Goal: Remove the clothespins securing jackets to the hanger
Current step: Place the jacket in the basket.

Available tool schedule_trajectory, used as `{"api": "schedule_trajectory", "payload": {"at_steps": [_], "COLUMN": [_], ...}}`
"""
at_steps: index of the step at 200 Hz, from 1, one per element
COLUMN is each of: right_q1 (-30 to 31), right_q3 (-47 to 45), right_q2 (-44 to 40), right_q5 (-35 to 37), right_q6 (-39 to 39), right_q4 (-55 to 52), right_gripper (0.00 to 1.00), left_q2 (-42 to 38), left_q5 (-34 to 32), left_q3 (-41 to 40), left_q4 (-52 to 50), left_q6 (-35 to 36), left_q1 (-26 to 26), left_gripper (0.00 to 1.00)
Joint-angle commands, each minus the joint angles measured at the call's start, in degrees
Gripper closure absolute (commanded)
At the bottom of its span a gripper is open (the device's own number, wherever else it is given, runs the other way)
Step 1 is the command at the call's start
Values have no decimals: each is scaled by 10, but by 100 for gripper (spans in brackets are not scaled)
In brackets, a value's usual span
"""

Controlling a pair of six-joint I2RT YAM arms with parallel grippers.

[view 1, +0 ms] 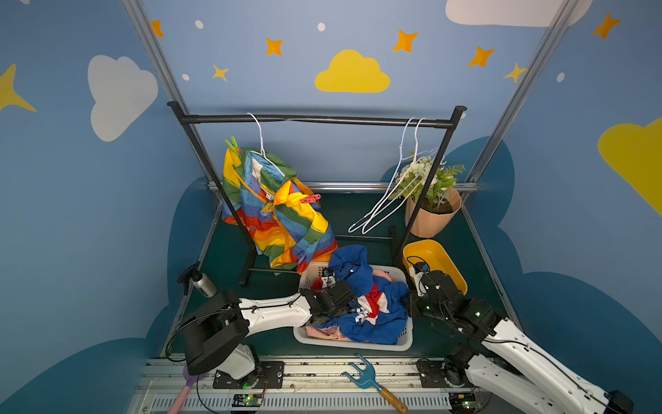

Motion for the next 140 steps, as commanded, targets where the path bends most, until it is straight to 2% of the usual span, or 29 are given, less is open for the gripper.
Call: {"api": "schedule_trajectory", "payload": {"at_steps": [1,22,36,57,90,113,140], "right_q1": [26,62,70,60,35,31,14], "right_q3": [14,13,8,-6,-5,10,-3], "right_q2": [16,66,107,166,279,358,399], "right_q5": [-26,-5,6,32,14,17,16], "right_q6": [11,29,50,79,80,79,91], "right_q4": [42,63,82,122,190,198,232], "right_gripper": [88,87,77,78,74,70,68], "left_q2": [17,16,10,-3,-14,6,43], "left_q5": [-14,-17,-21,-20,-27,-47,-34], "left_q3": [-26,-25,-26,-32,-39,-28,-38], "left_q4": [-39,-44,-46,-39,-41,-75,-90], "left_q6": [8,8,6,6,14,13,-17], "left_q1": [3,3,3,2,1,-5,-4], "left_gripper": [38,38,38,38,37,36,35]}}
